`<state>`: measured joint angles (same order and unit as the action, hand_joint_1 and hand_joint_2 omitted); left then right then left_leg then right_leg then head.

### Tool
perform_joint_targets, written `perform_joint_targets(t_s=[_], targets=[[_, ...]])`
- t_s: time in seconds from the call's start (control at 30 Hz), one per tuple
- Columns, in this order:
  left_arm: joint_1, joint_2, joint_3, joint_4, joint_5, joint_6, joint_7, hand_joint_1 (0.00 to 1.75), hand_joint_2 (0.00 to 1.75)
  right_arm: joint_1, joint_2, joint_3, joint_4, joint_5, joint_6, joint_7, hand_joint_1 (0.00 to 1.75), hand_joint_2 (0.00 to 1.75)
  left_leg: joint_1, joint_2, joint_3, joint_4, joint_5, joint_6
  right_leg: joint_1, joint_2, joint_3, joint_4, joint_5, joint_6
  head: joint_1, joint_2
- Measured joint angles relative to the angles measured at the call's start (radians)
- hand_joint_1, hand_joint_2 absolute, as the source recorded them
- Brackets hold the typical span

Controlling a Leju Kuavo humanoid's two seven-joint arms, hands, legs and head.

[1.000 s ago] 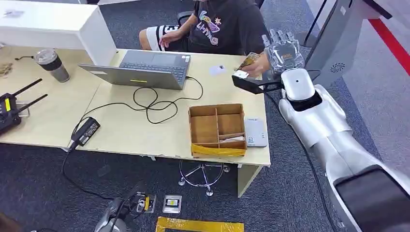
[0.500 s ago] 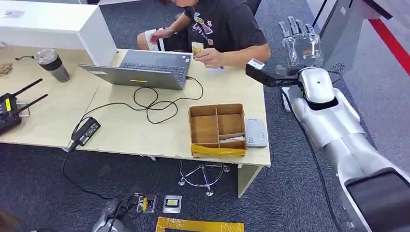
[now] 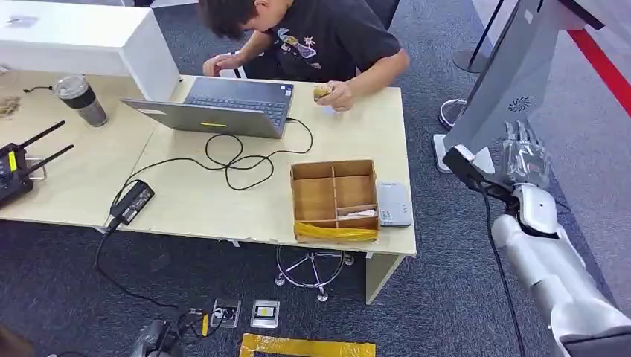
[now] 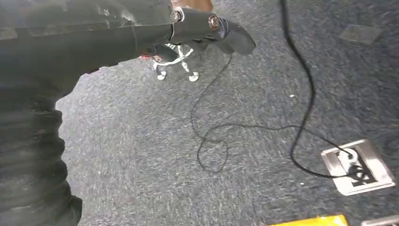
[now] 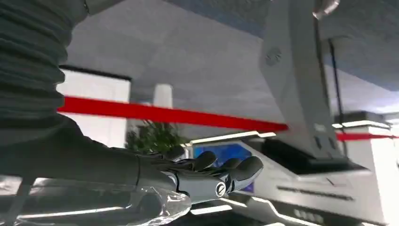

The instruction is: Pass the card to the sensor for recognition and then transmit it.

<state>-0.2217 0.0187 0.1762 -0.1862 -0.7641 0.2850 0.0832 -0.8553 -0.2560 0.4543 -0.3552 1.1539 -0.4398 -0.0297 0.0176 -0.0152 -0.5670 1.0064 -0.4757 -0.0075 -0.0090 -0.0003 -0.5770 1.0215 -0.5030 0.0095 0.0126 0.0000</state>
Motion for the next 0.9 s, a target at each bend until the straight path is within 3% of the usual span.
perform_joint_targets(t_s=[0.37, 0.5, 0.67, 0.9], targets=[[0.037, 0.006, 0.002, 0.0, 0.024, 0.023, -0.011, 0.0, 1.75, 0.251, -0.048, -0.155, 0.006, -0.185, -0.004, 0.074, 0.0, 1.75, 0.0, 0.0, -0.001, -0.001, -0.001, 0.0, 0.0, 0.0, 0.0, 0.0, 0.0, 0.0, 0.0, 0.0], [0.049, 0.008, 0.002, 0.0, 0.029, 0.028, -0.011, 0.0, 1.75, 0.346, -0.044, -0.229, 0.016, -0.268, 0.053, 0.108, 0.0, 1.75, 0.0, -0.001, -0.001, -0.001, -0.001, 0.0, 0.0, -0.001, 0.0, 0.0, -0.001, 0.0, -0.001, 0.0], [0.065, 0.007, 0.002, 0.001, 0.03, 0.029, -0.01, 0.0, 1.75, 0.506, 0.003, -0.299, 0.041, -0.303, 0.197, 0.154, 0.0, 1.75, 0.001, -0.001, -0.001, -0.001, -0.003, -0.002, 0.001, -0.001, 0.0, 0.0, -0.002, -0.001, -0.001, 0.0], [0.07, 0.006, 0.002, 0.001, 0.027, 0.03, 0.0, 0.0, 1.75, 0.664, 0.09, -0.42, 0.086, -0.539, 0.241, 0.262, 0.0, 1.75, 0.002, -0.001, -0.001, -0.001, -0.003, -0.003, 0.002, -0.001, 0.0, 0.0, -0.003, -0.002, -0.001, 0.0]])
